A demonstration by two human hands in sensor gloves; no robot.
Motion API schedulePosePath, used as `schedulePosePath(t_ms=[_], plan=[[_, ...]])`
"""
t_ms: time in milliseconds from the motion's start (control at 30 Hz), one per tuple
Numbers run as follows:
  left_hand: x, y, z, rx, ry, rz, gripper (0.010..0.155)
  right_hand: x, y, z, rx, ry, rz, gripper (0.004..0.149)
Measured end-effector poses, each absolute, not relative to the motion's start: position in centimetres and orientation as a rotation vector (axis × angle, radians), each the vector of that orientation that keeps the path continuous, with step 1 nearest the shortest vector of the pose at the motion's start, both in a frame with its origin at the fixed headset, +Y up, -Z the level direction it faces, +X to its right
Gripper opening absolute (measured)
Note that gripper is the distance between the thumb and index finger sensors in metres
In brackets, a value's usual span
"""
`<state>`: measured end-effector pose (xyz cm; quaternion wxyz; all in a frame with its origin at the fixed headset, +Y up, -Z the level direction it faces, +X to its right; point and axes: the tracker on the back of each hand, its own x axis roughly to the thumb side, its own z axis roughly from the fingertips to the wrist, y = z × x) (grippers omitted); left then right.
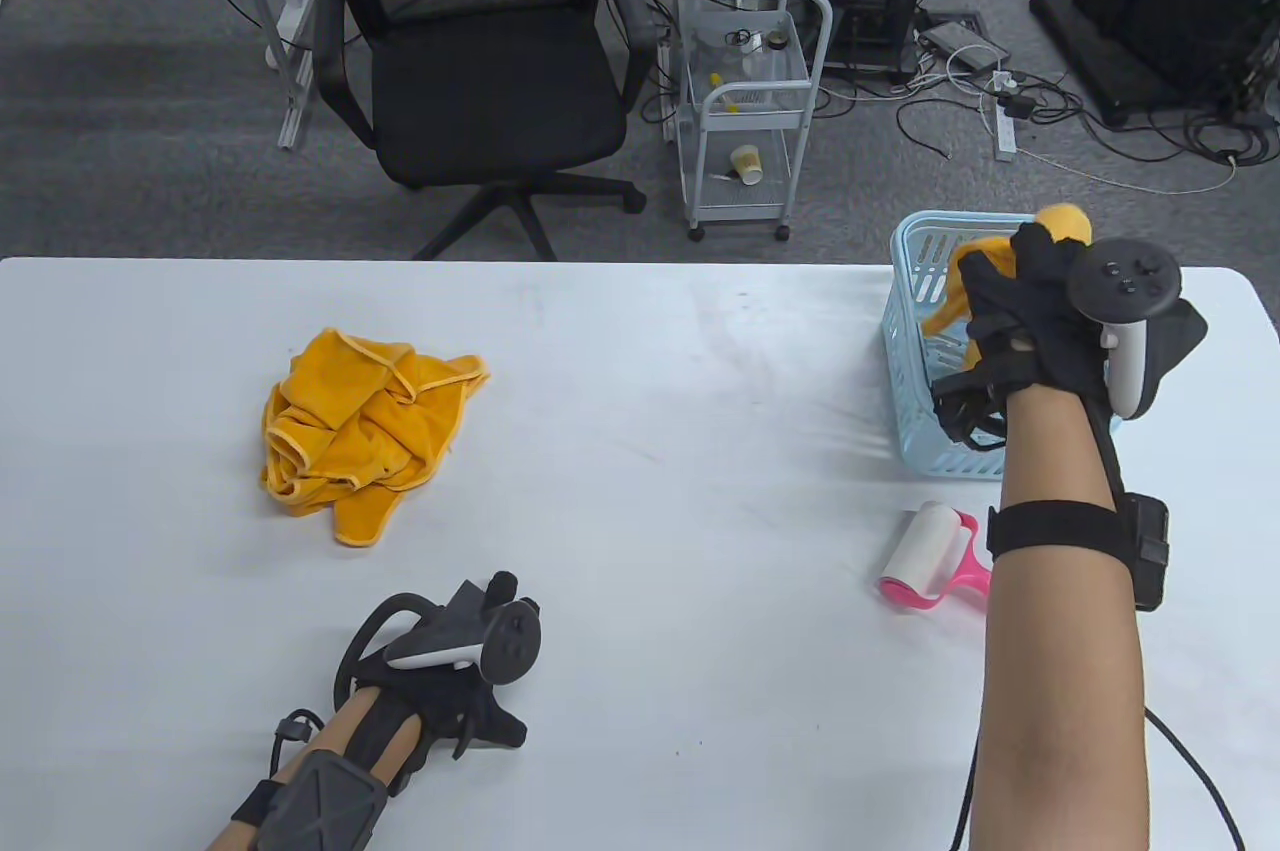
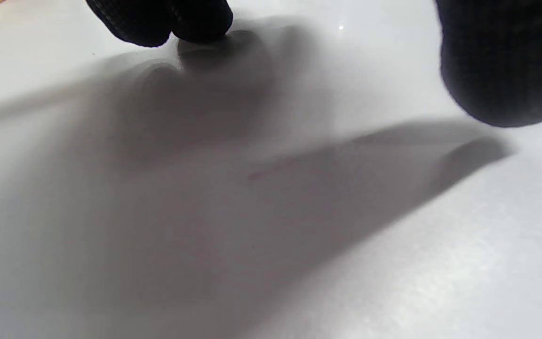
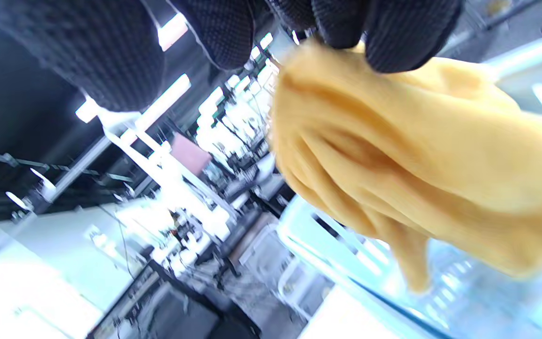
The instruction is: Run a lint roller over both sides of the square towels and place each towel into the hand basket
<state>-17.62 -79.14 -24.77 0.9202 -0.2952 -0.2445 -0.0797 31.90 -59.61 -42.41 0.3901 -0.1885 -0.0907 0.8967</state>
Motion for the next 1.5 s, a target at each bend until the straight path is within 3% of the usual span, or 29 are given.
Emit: schedulePosePath(t_ms=[133, 367, 533, 633, 800, 1067, 1167, 1267, 1367, 1500], plan=[[-17.6, -79.2, -24.8, -0.606, -0.501, -0.167, 0.109, 31.9, -61.1, -42.4, -0.467, -0.166, 2.393, 0.073], [-17.5, -79.2, -24.7, -0.607, -0.496, -0.174, 0.108, 27.6, -57.4, -40.6, -0.275, -0.229, 2.644, 0.073], [-17.5, -79.2, -24.7, -0.605, -0.492, -0.18, 0.108, 23.2, -57.0, -37.9, -0.104, -0.31, 2.776, 0.074], [-17.5, -79.2, -24.7, -0.604, -0.492, -0.179, 0.107, 20.9, -58.5, -36.0, -0.008, -0.337, 2.85, 0.075], [-17.5, -79.2, -24.8, -0.604, -0.491, -0.178, 0.107, 18.2, -63.2, -32.8, 0.099, -0.348, 2.94, 0.076], [-17.5, -79.3, -24.8, -0.605, -0.484, -0.174, 0.107, 18.2, -70.8, -29.9, 0.126, -0.274, 2.932, 0.076], [-17.6, -79.3, -24.9, -0.604, -0.478, -0.165, 0.106, 18.5, -72.6, -30.0, 0.131, -0.223, 2.955, 0.077], [-17.9, -78.7, -25.3, -0.569, -0.466, -0.13, 0.102, 18.9, -72.7, -29.9, 0.122, -0.24, 2.957, 0.077], [-18.7, -76.4, -26.4, -0.482, -0.421, -0.056, 0.091, 19.0, -72.6, -29.7, 0.146, -0.254, 2.96, 0.077], [-20.8, -70.9, -29.9, -0.255, -0.319, -0.048, 0.078, 19.1, -72.7, -29.6, 0.151, -0.248, 2.959, 0.077]])
